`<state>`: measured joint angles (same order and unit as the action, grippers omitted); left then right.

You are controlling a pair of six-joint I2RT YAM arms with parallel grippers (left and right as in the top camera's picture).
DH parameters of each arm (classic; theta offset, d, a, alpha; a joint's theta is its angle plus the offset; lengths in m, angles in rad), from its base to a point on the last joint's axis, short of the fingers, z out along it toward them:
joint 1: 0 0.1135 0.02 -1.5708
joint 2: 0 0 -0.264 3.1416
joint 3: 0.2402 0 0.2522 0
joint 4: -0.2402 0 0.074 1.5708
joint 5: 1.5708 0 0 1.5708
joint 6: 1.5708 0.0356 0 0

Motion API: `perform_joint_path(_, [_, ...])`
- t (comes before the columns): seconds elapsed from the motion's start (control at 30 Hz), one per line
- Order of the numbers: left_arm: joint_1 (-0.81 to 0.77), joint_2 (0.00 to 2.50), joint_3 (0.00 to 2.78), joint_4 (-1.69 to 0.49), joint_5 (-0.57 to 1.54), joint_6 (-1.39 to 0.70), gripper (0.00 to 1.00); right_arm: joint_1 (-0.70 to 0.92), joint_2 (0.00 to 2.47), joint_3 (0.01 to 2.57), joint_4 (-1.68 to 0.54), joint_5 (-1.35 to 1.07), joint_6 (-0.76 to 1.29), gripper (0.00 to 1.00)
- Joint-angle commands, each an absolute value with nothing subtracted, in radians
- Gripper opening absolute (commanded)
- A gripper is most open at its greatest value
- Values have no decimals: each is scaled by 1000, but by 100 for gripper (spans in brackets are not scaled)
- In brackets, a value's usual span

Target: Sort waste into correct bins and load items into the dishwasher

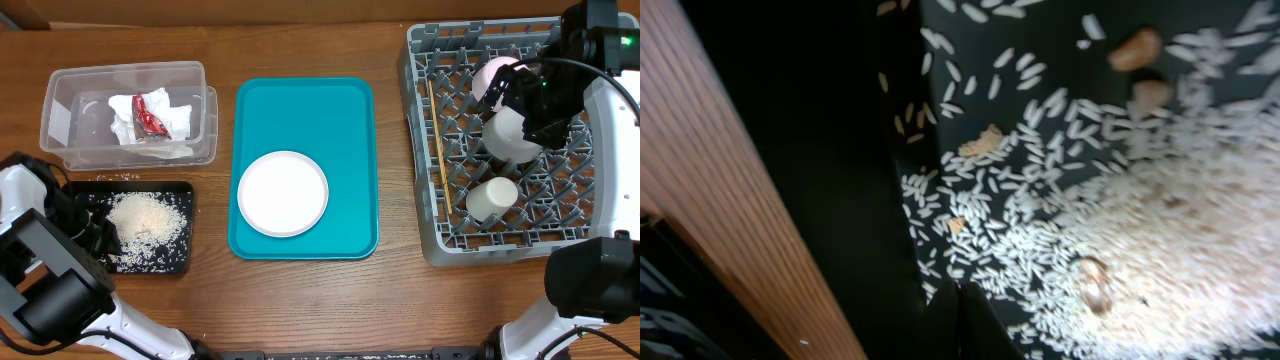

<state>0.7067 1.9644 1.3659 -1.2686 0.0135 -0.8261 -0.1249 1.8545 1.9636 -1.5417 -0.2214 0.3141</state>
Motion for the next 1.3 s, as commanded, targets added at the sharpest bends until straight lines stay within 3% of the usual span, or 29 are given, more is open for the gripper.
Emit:
perform_joint_path(0.0, [701,1954,1328,-1262,-7,-870,4,-132,1836,1983,-1538,-226,315,100])
perform_joint_path(0.6, [701,1954,1325,-1381,-173,-996,4,-132,1836,1983,-1538,-226,315,100])
perform_joint_path(1.27, [699,1865,1325,-1366,-164,-1043,4,-132,1836,1983,-1538,-226,315,100])
